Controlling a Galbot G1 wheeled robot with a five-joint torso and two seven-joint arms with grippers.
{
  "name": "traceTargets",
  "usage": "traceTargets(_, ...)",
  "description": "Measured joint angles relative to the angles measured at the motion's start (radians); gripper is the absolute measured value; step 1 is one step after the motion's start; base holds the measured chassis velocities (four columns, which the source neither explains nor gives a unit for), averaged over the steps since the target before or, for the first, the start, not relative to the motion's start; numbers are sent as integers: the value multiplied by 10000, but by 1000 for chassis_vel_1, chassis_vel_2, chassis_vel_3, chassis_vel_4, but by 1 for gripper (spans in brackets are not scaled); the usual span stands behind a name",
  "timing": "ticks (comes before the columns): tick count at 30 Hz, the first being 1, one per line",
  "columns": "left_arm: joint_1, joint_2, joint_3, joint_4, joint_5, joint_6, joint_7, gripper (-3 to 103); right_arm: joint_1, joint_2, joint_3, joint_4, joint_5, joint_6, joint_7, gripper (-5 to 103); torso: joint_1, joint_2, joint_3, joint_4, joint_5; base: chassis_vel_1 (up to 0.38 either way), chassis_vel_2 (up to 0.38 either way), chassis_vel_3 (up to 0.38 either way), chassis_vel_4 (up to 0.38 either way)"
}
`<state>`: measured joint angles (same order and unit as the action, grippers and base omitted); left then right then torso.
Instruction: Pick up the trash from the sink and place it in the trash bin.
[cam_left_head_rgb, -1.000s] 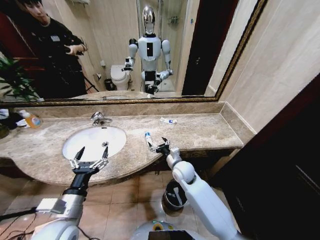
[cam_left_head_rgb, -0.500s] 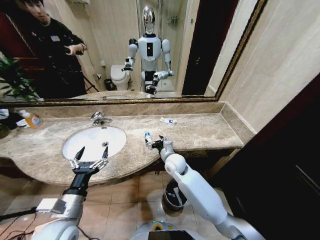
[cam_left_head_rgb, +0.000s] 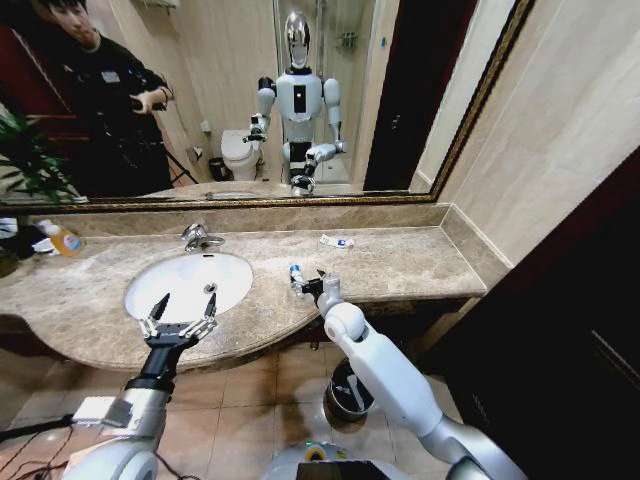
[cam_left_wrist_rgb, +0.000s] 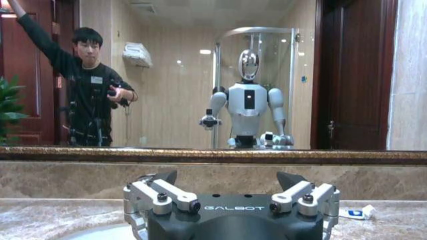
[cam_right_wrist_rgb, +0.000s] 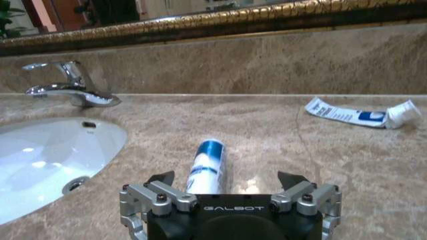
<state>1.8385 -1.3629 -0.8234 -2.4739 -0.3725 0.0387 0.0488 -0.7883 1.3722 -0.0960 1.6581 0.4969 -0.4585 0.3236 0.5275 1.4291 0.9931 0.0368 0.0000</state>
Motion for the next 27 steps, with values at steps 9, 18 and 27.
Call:
traceTargets(9,0,0,0,0,0,0,0,100,-289,26,-33,52,-114,6,-34,93,0,0,0,0,0,0,0,0,0)
traceTargets(18,-1,0,0,0,0,0,0,100,-543,95,-18,-102,-517,347,-135,61,0,2,-1,0,0,0,0,0,0)
traceTargets(27,0,0,0,0,0,0,0,100,-667,-23,-3,165,-621,444,-145,31,0,1,0,1,0,0,0,0,0)
